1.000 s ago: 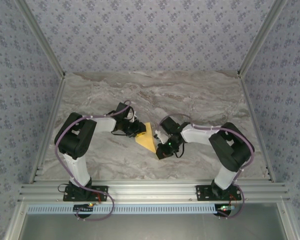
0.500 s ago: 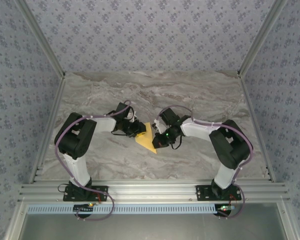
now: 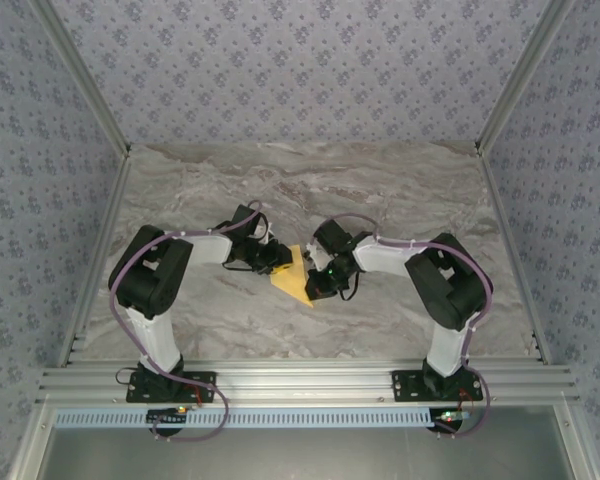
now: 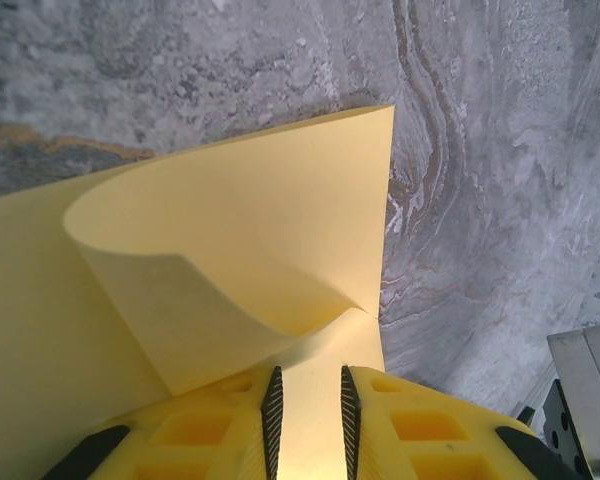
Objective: Fold a paper plane with a square sheet of paper (fold left side to right side)
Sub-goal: Fourth fold the wing at the center of the table.
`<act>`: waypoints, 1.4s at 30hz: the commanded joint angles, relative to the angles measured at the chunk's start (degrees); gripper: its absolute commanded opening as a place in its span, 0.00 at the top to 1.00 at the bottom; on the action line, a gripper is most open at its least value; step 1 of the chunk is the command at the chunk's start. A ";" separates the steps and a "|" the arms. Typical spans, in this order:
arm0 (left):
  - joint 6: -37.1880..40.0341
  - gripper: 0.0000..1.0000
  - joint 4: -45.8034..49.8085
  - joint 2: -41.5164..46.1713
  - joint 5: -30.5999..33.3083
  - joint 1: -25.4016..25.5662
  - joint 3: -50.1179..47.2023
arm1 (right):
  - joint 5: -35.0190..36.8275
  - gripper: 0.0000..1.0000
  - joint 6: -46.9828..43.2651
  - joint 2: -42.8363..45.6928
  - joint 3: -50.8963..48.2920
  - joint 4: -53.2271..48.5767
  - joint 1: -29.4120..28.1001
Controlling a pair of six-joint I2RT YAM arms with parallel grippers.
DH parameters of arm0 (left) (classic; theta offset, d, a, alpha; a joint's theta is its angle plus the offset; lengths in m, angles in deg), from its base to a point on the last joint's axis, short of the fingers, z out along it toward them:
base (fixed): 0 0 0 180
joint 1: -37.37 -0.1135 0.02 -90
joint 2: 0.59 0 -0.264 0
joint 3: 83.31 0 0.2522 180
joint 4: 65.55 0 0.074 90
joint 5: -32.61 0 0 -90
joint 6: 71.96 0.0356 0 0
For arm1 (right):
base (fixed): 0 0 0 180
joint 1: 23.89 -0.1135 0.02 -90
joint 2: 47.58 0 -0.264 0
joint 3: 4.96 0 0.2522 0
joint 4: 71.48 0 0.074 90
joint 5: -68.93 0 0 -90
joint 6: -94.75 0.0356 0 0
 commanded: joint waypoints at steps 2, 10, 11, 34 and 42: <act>1.31 0.72 3.89 2.15 5.04 -0.85 -2.52 | 7.06 1.00 -0.34 -3.49 -0.43 -5.07 -0.76; 2.71 0.76 2.33 14.70 4.46 0.44 -6.03 | 11.05 1.00 -0.67 -4.21 -1.50 -7.76 -1.33; 2.86 0.77 2.68 15.56 4.33 0.97 -6.36 | 11.28 1.00 -0.66 -4.31 -1.55 -7.90 -1.32; 0.34 0.86 -6.00 5.79 -0.17 8.60 -6.84 | 12.23 1.00 -1.10 -4.94 -0.80 -9.27 -2.11; 1.54 0.86 -3.55 4.11 2.50 7.36 -6.12 | 13.91 1.00 -1.67 -5.37 -0.67 -10.50 -2.22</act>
